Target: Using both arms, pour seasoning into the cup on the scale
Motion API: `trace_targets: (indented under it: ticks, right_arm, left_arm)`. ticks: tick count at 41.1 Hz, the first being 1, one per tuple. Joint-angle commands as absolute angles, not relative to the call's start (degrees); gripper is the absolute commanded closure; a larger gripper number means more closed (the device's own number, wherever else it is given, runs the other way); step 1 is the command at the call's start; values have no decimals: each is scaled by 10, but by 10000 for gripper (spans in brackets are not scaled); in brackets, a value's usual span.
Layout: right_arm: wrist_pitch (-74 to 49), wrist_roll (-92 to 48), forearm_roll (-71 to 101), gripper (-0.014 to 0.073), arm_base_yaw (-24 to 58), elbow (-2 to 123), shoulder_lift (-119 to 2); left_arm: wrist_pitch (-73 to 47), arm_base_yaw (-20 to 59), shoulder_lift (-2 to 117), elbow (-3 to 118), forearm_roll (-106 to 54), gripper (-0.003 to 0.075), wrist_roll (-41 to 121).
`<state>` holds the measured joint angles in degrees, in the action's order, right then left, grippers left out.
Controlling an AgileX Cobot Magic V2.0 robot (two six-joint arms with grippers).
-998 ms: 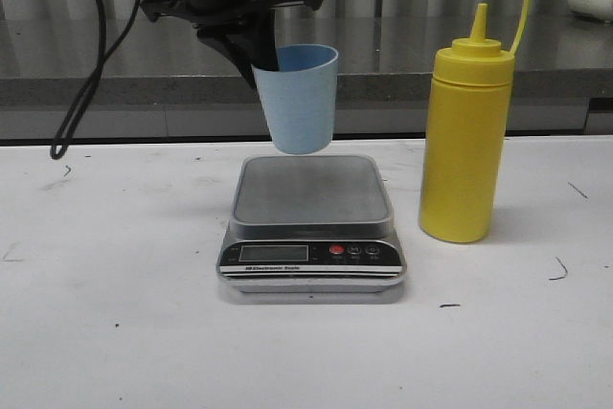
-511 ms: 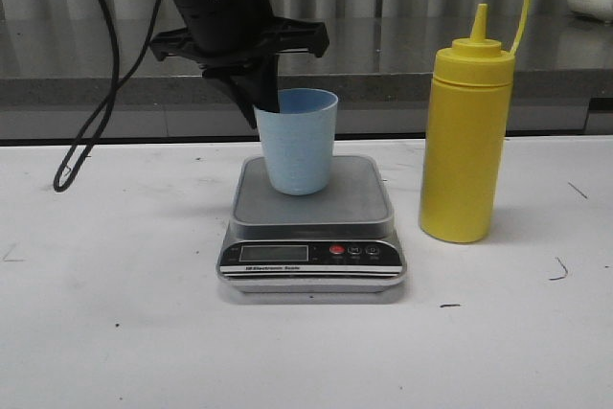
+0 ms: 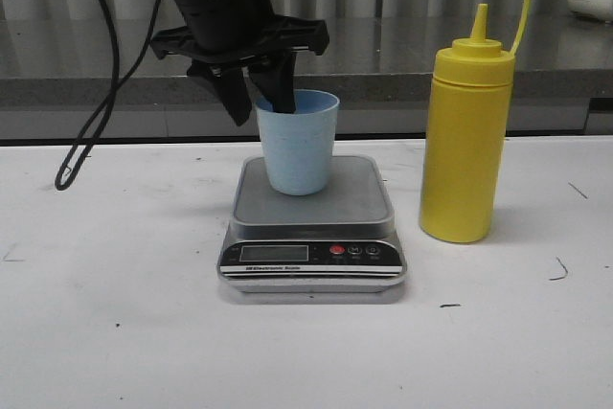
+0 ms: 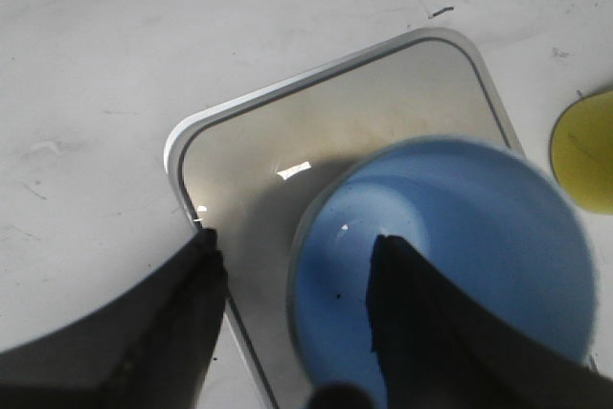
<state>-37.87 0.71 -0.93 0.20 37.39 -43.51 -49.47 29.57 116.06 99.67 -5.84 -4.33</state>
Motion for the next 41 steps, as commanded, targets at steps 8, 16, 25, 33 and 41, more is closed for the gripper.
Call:
trace_targets:
  ticks: [8, 16, 25, 33, 41]
  right_arm:
    - [-343, 0, -14, 126, 2, 390, -436]
    - [-343, 0, -14, 126, 2, 390, -436]
    - [-343, 0, -14, 126, 2, 390, -436]
    - [-343, 0, -14, 126, 2, 390, -436]
    - [-343, 0, -14, 126, 2, 390, -436]
  left_arm:
    - [-541, 298, 1015, 994, -50, 365, 27]
    - [-507, 261, 890, 901, -35, 365, 27]
    - [-467, 194, 736, 766, -35, 365, 29]
    - [-432, 183, 602, 641, -34, 365, 40]
    - [-404, 184, 461, 519, -64, 365, 40]
